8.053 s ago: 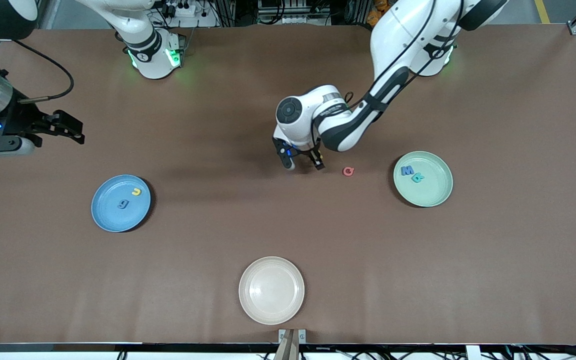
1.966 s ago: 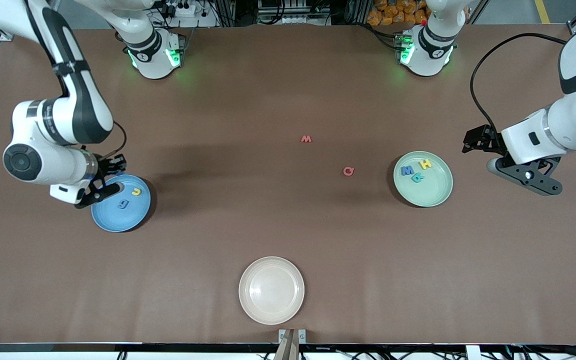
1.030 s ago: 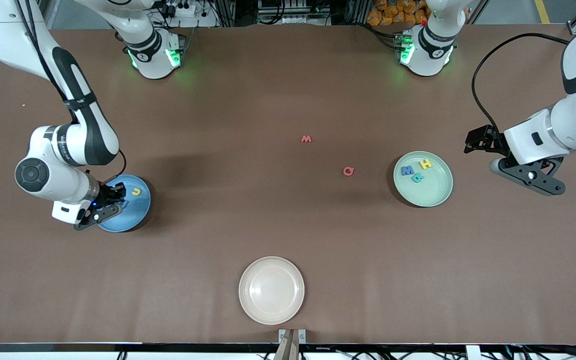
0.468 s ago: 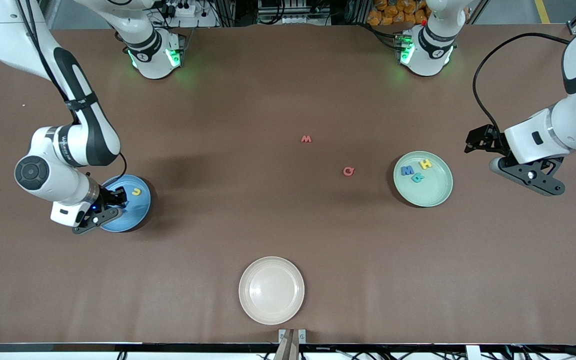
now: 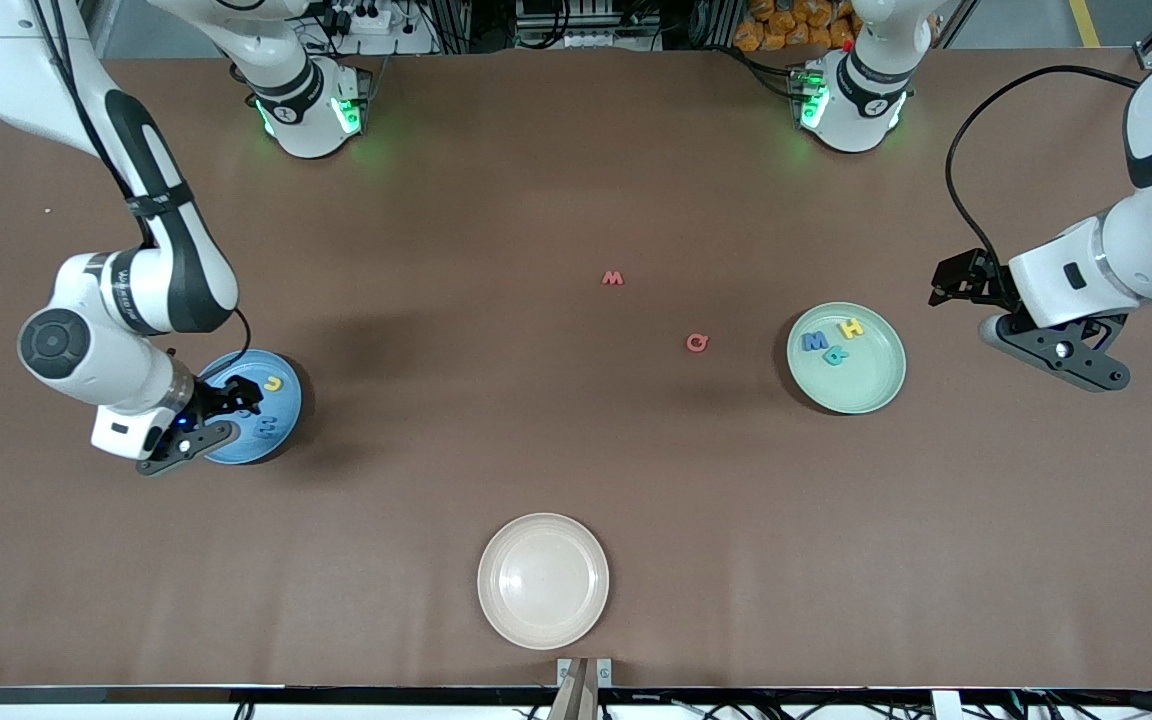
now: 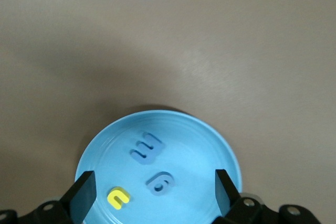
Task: Sort upper and lower case letters into plates
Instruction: 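Lower the m onto the blue plate and open the right gripper, then withdraw the right gripper up from the blue plate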
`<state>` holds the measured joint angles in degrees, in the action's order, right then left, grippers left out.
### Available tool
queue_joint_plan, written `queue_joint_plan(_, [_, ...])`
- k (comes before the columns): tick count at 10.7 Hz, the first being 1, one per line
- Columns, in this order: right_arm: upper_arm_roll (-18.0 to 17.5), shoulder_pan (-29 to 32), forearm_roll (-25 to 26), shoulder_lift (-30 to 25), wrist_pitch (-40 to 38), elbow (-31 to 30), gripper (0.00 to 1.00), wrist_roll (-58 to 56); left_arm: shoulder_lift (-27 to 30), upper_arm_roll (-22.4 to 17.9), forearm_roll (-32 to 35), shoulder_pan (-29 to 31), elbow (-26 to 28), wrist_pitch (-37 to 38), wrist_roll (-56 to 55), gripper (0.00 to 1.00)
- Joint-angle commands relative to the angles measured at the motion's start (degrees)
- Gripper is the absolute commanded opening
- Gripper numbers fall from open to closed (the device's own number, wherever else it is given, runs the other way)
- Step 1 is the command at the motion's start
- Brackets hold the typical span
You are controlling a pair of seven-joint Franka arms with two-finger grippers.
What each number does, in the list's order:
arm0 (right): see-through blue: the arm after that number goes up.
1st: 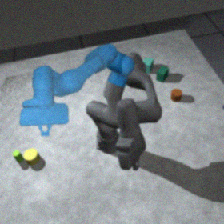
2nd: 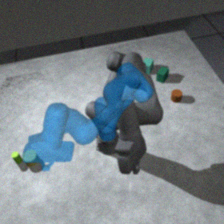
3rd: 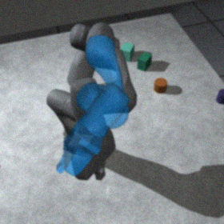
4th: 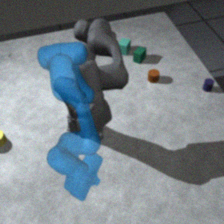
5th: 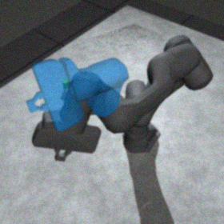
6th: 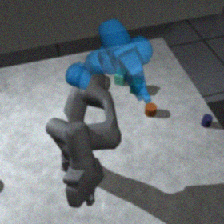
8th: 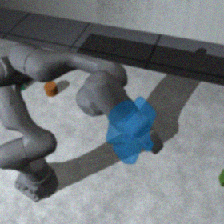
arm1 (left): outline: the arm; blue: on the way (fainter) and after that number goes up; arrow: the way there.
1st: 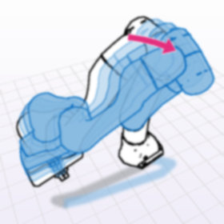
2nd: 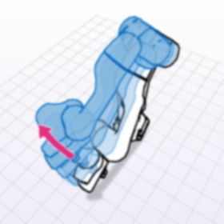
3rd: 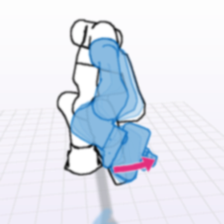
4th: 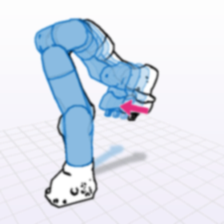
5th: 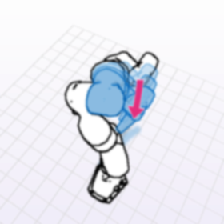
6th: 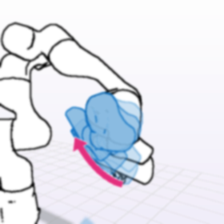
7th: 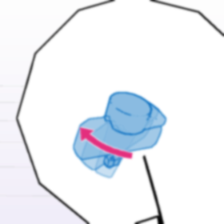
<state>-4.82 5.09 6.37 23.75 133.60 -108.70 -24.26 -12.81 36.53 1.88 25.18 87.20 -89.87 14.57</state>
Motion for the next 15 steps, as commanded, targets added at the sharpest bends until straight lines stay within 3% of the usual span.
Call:
queue_joint_plan(1, [-0.3,1.0,-0.1,-5.3,-2.3,-0.5,1.00,0.0,1.0,0.5,0.4,0.4,0.2,0.7,1.3,1.00])
queue_joint_plan(9, [-0.9,1.8,-0.6,-18.4,-13.4,0.9,1.00,0.2,1.0,0.6,0.4,0.4,0.2,0.7,1.3,1.00])
queue_joint_plan(11, [-0.8,1.9,-9.0,-19.4,-19.2,4.5,1.00,0.6,1.0,0.6,0.4,0.4,0.2,0.7,1.3,1.00])
queue_joint_plan(15, [-1.5,-1.0,-10.2,-20.1,-25.7,9.9,1.00,8.8,1.0,0.6,0.4,0.3,0.2,0.7,1.3,1.00])
